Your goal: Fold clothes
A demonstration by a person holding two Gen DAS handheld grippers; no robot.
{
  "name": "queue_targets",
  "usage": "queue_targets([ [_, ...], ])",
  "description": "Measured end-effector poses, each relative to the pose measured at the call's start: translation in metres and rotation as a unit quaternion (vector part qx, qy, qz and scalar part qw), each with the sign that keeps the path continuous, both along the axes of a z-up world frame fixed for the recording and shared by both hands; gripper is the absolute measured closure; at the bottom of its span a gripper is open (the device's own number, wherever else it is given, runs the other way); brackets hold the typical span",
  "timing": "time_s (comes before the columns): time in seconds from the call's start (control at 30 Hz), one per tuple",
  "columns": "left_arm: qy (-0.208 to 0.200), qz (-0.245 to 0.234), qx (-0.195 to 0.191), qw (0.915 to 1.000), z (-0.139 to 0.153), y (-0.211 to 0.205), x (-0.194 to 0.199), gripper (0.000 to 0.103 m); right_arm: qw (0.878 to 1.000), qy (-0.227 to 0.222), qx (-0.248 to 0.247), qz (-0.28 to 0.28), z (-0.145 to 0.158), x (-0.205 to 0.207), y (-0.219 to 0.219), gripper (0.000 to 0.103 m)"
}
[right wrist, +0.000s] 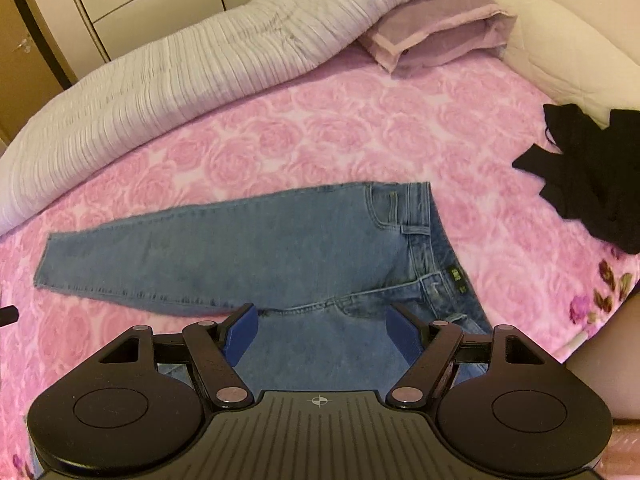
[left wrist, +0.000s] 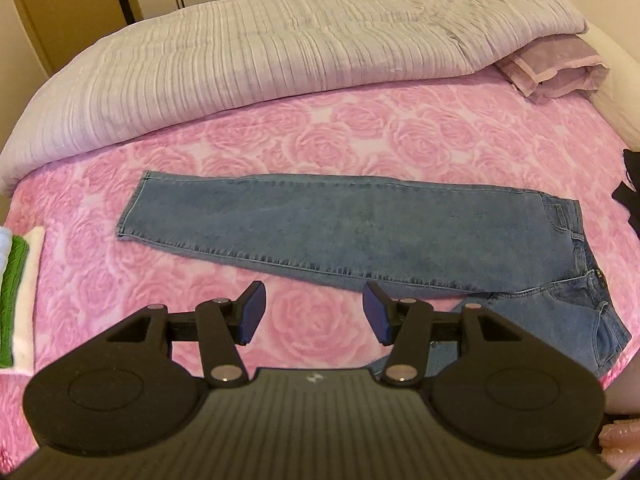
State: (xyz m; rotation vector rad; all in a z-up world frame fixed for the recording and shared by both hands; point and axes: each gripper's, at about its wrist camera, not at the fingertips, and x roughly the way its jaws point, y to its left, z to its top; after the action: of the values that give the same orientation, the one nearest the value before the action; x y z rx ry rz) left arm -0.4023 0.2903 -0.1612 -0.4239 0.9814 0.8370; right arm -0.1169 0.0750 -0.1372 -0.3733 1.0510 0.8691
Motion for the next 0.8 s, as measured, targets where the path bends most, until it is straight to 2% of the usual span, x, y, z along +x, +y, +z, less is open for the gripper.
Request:
queue_targets([
  [0.43, 0.012, 0.022, -0.011, 0.9996, -0.008, -0.005, 0.026, 0.054, 1.000, 0.007, -0.009, 0.012, -0.015, 0.024, 0.005, 0.029],
  [0.7, 0.015, 0.052, -0.004, 0.9985, -0.010, 0.000, 0.048, 0.053, 0.999, 0.012, 0.002, 0.040, -0.023, 0.068, 0.027, 0.029],
  [0.8, 0.013, 0.055, -0.008, 0.9984, -0.020, 0.004, 0.060, 0.053, 0.999, 0.012, 0.004, 0.050, -0.031, 0.089, 0.037, 0.029],
])
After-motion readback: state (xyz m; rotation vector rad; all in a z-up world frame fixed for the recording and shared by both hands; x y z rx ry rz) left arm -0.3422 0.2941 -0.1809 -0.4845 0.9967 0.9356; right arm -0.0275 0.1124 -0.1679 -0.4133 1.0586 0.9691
